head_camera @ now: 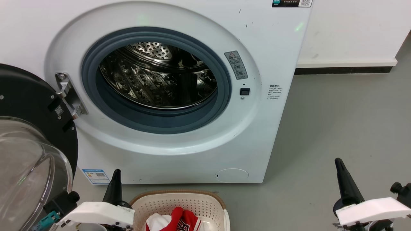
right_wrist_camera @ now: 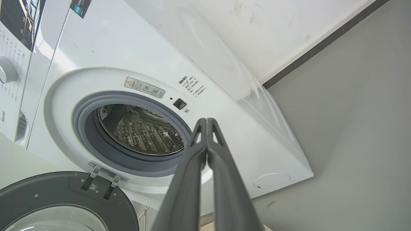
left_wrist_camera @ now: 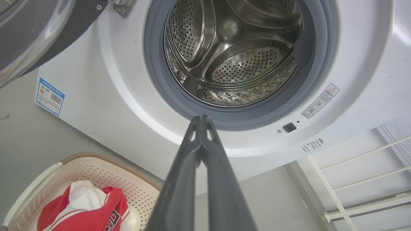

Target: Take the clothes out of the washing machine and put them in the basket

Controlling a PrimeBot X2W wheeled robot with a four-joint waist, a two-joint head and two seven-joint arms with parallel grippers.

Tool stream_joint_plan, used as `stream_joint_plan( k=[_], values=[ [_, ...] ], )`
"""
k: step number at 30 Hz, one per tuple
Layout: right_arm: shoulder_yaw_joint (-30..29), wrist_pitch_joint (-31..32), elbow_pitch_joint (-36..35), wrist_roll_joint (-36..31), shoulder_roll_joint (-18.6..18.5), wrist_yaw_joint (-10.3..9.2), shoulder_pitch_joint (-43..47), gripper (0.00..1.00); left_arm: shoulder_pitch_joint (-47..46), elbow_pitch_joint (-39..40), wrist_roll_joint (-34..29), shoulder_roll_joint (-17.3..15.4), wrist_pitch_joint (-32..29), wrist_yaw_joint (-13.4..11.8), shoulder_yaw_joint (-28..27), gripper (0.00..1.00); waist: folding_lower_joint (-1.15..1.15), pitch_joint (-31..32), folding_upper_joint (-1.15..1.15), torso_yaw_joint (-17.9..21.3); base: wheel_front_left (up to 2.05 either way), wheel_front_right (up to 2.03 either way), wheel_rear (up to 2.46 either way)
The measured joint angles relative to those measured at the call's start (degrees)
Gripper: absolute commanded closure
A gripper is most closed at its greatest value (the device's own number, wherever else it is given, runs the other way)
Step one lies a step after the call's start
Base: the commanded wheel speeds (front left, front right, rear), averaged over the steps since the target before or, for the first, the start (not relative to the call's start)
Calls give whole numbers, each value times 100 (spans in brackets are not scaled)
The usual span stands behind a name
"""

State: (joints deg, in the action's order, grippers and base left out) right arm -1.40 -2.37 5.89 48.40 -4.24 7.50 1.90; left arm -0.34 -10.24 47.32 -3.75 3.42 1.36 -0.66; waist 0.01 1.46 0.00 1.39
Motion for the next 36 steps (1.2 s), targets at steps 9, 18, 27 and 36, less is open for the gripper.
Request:
stream_joint_plan(
  k=[9, 18, 27, 36],
  values=[
    [-26, 99, 119, 683, -10, 0, -93, 100, -91, -55, 656, 16, -138, 79, -90, 100, 0, -18, 0, -15, 0, 0, 0],
    [-58, 191, 220, 1305, -18, 0, -197, 100, -151, -108, 1266, 25, -279, 171, -166, 100, 0, -35, 0, -30, 0, 0, 0],
    [-94, 278, 324, 1852, -21, -1, -312, 100, -229, -153, 1820, 33, -404, 241, -235, 100, 0, -53, 0, -45, 0, 0, 0],
    [-130, 350, 409, 2388, -21, -1, -408, 100, -279, -203, 2331, 45, -524, 310, -312, 100, 0, -71, 0, -60, 0, 0, 0]
  ],
)
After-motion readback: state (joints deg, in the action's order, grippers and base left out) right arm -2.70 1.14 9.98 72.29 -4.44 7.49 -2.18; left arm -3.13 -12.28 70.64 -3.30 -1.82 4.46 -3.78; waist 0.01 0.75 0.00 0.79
